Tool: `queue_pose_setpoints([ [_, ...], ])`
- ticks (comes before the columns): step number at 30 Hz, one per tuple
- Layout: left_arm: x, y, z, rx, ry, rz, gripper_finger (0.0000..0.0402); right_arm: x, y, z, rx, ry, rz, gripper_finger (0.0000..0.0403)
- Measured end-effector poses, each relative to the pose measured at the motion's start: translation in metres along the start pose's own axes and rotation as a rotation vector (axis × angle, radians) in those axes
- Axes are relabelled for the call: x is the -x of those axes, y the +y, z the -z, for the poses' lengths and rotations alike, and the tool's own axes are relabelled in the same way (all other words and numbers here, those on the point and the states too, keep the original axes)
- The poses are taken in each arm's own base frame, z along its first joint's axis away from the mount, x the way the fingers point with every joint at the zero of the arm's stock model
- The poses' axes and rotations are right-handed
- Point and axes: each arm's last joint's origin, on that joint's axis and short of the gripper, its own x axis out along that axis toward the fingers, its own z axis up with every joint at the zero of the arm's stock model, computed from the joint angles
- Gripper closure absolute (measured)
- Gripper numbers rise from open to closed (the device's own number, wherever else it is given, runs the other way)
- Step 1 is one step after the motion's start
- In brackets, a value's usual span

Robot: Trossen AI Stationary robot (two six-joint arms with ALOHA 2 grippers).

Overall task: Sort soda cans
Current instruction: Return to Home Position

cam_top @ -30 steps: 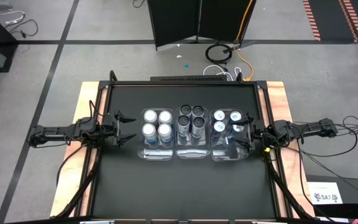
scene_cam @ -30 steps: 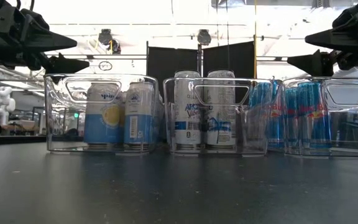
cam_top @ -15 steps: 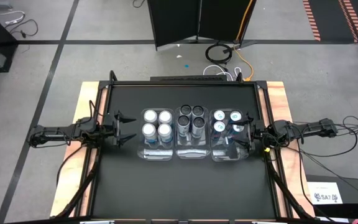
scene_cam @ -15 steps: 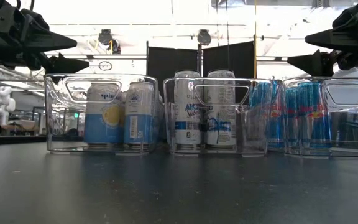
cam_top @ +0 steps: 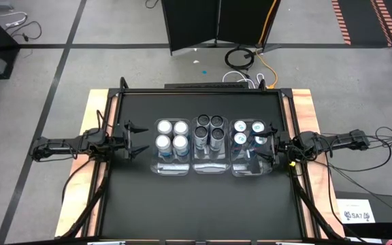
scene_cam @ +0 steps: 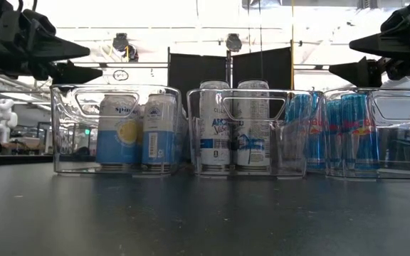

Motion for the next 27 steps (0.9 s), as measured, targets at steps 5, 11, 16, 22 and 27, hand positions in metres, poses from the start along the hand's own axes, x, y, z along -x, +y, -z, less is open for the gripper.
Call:
queue_pose_setpoints([
  [5,0.0,0.001,0.0,-0.06,-0.006,-0.042,0.002,0.0,0.0,0.0,0.0,0.0,0.0,0.005],
  [11,0.001,0.006,-0.003,-0.06,-0.038,-0.222,0.002,0.0,0.0,0.0,0.0,0.0,0.0,0.005],
  [16,0.002,0.011,-0.004,-0.057,-0.06,-0.411,0.002,0.0,0.0,0.0,0.0,0.001,0.0,0.005],
  [22,0.003,0.013,-0.004,-0.049,-0.066,-0.47,0.002,0.0,0.0,0.0,0.0,0.0,0.0,0.0049],
  [27,0.003,0.013,-0.004,-0.048,-0.066,-0.469,0.002,0.0,0.0,0.0,0.0,0.0,0.0,0.0049],
])
